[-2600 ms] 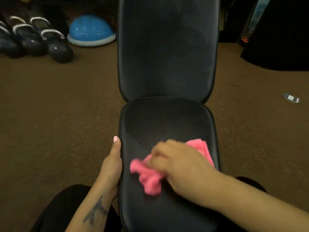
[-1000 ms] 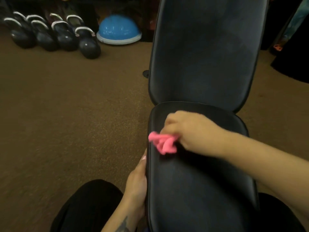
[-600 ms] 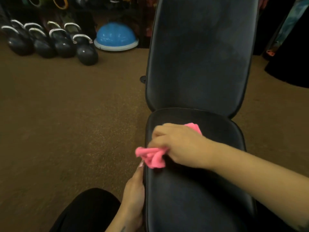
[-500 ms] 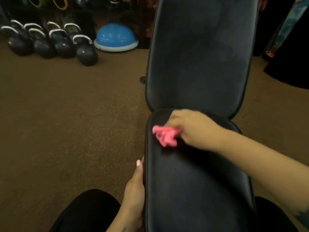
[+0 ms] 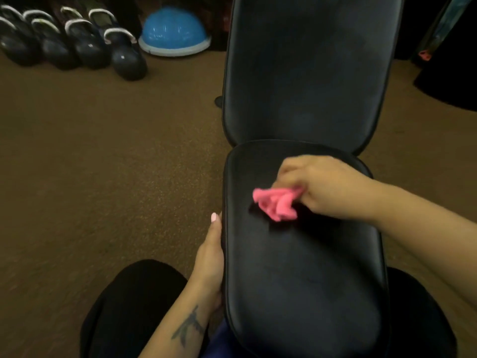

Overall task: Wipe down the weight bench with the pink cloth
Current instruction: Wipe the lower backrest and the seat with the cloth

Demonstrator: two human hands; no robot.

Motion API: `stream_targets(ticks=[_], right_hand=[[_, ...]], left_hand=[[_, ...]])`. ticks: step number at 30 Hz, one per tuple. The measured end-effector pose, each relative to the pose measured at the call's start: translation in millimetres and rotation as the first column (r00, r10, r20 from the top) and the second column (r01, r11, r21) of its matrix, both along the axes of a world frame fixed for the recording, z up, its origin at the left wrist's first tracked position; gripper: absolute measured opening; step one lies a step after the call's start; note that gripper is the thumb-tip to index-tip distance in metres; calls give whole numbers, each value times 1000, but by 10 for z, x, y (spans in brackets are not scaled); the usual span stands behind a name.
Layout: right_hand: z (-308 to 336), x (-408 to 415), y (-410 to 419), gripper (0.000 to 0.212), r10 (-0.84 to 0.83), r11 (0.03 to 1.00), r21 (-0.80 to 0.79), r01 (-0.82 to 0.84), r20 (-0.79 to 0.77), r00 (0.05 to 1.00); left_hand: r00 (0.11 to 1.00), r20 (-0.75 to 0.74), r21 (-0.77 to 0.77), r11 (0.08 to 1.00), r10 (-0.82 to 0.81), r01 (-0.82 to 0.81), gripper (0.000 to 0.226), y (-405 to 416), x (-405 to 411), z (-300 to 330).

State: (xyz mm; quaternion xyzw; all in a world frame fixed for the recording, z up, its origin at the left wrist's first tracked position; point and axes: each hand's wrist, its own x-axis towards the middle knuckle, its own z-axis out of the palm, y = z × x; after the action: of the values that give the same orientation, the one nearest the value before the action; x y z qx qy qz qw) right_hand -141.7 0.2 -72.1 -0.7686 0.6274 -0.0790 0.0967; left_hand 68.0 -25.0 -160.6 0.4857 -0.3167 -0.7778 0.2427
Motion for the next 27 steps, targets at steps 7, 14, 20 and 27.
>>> stream_targets(ticks=[7, 14, 20, 27], right_hand=[[-73, 777, 216, 28, 269, 963, -28, -269, 18, 963], [1, 337, 453, 36, 152, 988, 21, -152, -8, 988], [-132, 961, 532, 22, 319, 947, -53, -318, 7, 948], [-21, 404, 764, 33, 199, 980, 12, -199, -40, 979]], left_hand=[[1000, 2, -59, 998, -18, 18, 69, 26, 45, 6], [997, -75, 26, 999, -36, 39, 59, -14, 21, -94], [980, -167, 57, 991, -107, 118, 65, -8, 3, -76], [986, -147, 64, 994, -82, 92, 75, 3, 18, -59]])
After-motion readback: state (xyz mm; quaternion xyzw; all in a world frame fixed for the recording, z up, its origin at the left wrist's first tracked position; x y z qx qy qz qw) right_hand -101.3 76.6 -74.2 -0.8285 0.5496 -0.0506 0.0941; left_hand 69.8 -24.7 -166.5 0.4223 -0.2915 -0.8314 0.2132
